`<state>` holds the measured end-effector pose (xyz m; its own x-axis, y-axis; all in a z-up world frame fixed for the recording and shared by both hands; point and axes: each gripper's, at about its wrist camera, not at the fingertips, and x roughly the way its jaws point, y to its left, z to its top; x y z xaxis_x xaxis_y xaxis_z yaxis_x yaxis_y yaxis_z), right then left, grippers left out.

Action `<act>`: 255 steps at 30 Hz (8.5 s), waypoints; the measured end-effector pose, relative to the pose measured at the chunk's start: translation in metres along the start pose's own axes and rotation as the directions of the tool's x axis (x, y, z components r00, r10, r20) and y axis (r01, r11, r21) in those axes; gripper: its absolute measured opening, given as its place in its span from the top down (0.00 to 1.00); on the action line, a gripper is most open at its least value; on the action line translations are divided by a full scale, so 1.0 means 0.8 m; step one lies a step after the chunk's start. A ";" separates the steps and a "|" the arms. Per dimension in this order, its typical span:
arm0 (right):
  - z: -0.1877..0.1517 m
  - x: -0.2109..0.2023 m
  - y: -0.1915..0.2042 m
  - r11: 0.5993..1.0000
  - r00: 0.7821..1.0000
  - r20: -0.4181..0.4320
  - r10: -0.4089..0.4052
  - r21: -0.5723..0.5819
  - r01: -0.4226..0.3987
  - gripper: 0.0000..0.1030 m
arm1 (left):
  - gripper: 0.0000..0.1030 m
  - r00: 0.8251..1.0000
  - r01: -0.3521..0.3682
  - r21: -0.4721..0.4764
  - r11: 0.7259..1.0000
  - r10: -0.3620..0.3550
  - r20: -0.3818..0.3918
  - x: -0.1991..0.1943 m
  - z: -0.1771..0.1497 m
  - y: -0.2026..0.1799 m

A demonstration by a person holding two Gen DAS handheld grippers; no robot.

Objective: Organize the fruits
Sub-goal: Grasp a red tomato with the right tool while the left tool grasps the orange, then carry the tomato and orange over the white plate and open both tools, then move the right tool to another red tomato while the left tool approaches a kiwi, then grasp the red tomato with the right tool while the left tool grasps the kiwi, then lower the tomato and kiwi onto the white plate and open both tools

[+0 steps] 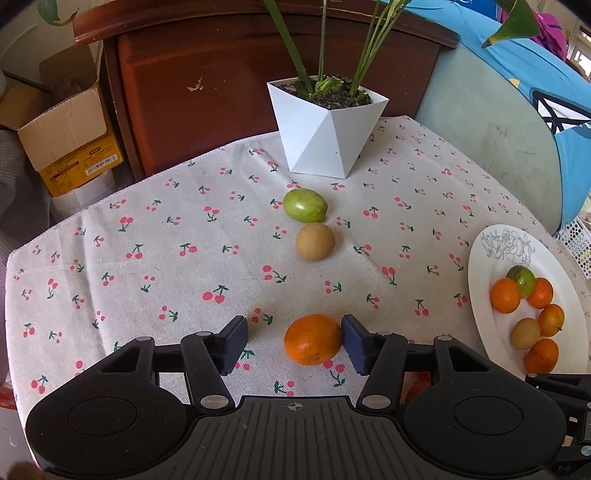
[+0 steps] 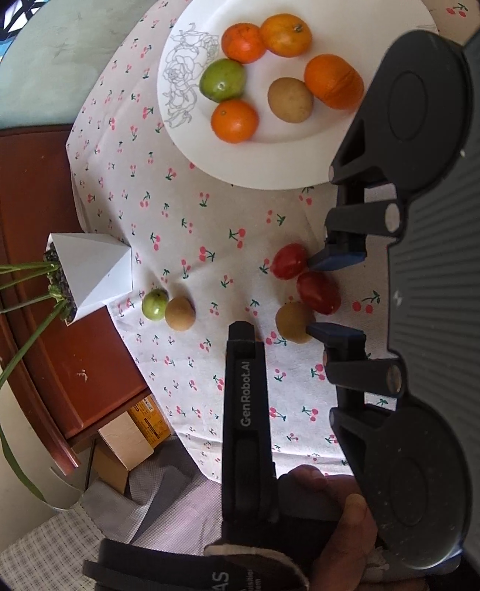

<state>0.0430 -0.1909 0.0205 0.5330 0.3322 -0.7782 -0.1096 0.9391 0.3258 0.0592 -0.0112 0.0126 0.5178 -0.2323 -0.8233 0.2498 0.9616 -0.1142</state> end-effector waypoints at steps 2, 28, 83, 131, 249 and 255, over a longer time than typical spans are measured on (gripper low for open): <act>0.000 0.000 0.001 1.000 1.000 0.002 -0.003 -0.007 0.003 0.69 | 0.55 1.000 0.003 0.008 1.000 -0.003 0.004 0.000 0.000 -0.001; 0.001 -0.006 0.002 1.000 0.999 0.033 0.004 -0.029 -0.003 0.81 | 0.72 0.998 0.021 -0.015 1.000 -0.020 0.063 -0.022 0.005 0.002; -0.003 -0.137 -0.192 0.867 0.952 0.152 -0.266 0.468 0.168 0.78 | 0.69 0.916 0.359 0.333 0.872 -0.397 0.052 -0.038 -0.040 -0.223; 0.008 -0.054 -0.062 0.995 0.992 0.117 0.037 0.090 -0.048 0.77 | 0.53 0.994 0.054 -0.086 0.995 -0.045 0.099 -0.058 0.017 -0.018; -0.002 -0.133 -0.192 0.853 0.961 0.165 -0.223 0.510 0.111 0.78 | 0.55 0.946 0.279 0.118 0.953 -0.294 0.138 -0.031 0.005 -0.162; 0.002 -0.129 -0.185 0.868 0.963 0.172 -0.206 0.487 0.099 0.78 | 0.51 0.959 0.231 0.049 0.972 -0.236 0.157 -0.033 0.015 -0.139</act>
<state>0.0054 -0.3642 0.0529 0.6804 0.1111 -0.7244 0.3658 0.8050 0.4671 0.0276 -0.1138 0.0542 0.5663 -0.4726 -0.6752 0.4022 0.8735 -0.2741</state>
